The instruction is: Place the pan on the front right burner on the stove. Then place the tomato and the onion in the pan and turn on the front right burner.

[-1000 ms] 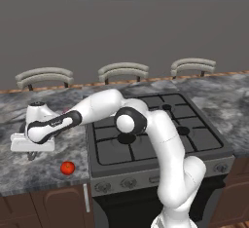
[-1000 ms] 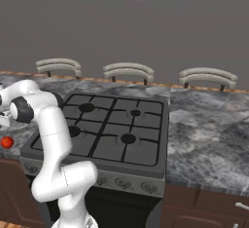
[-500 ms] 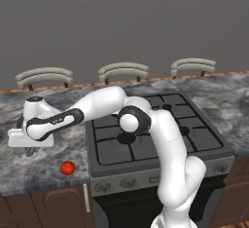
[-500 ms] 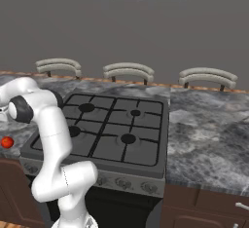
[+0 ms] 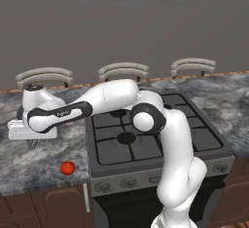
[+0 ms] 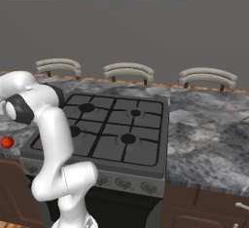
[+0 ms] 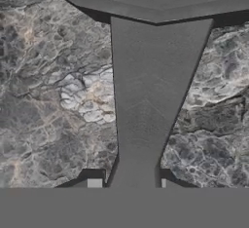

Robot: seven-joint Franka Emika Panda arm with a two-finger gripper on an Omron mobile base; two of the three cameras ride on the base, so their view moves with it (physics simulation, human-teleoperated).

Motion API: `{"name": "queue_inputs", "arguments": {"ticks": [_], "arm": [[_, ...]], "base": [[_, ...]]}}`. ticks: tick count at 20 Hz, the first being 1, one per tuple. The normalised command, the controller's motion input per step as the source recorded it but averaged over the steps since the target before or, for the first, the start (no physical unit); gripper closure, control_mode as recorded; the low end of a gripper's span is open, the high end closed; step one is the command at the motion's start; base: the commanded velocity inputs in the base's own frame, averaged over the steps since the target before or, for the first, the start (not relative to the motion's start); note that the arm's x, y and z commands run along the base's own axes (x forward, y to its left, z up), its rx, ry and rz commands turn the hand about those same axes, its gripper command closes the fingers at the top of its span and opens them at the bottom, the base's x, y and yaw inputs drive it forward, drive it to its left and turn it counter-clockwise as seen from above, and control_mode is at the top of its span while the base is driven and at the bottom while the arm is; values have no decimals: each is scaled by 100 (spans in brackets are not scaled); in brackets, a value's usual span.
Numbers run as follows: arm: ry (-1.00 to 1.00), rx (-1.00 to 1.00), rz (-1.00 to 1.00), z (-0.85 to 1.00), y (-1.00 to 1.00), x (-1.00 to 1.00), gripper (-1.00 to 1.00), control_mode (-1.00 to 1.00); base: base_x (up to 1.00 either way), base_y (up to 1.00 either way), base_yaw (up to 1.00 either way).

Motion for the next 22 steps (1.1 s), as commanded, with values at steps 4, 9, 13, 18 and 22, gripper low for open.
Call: {"name": "queue_inputs", "arguments": {"ticks": [4, 9, 13, 18, 22], "arm": [[0, 2, 0, 58, -76, -1, 100, -100], [0, 5, 0, 30, -97, -10, 100, -100], [0, 8, 0, 21, -94, -2, 100, -100], [0, 8, 0, 12, -88, -1, 100, -100], [0, 8, 0, 4, -84, -16, 100, -100]], "base": [[0, 0, 0], [0, 0, 0], [0, 0, 0], [0, 0, 0], [0, 0, 0]]}}
